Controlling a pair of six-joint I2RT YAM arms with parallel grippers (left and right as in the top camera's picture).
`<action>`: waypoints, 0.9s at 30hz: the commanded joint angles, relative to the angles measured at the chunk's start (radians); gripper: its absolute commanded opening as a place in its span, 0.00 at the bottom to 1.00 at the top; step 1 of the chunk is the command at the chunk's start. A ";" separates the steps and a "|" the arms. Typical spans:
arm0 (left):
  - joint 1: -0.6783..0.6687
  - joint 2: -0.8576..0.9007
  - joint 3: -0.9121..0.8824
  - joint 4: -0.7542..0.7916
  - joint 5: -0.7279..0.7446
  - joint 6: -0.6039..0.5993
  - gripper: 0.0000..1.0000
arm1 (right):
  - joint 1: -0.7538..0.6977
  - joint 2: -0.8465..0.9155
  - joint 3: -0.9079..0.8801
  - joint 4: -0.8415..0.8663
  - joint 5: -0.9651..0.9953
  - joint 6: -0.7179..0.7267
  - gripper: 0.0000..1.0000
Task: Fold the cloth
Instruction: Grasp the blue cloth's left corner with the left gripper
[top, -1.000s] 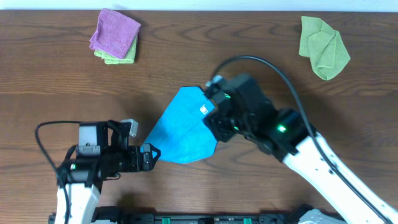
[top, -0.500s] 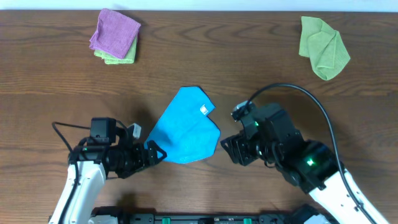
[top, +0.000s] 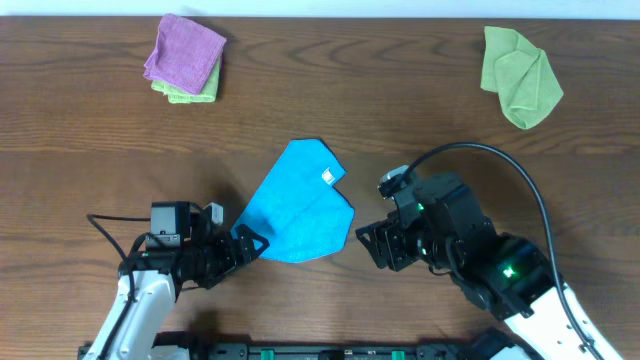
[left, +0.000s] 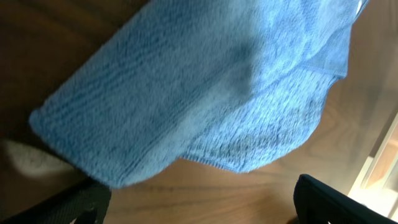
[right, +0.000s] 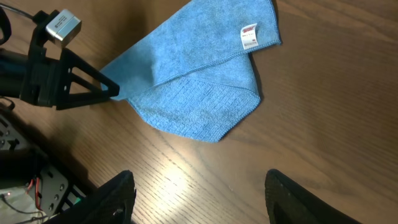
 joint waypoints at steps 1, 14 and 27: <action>-0.002 0.015 -0.018 0.020 0.000 -0.037 0.95 | -0.008 -0.006 -0.005 0.002 -0.008 0.013 0.67; -0.002 0.062 -0.018 0.091 0.034 -0.063 0.82 | -0.008 -0.006 -0.005 0.002 -0.008 0.013 0.68; -0.002 0.058 -0.014 0.120 0.125 -0.063 0.06 | -0.008 -0.003 -0.008 -0.006 0.000 0.013 0.69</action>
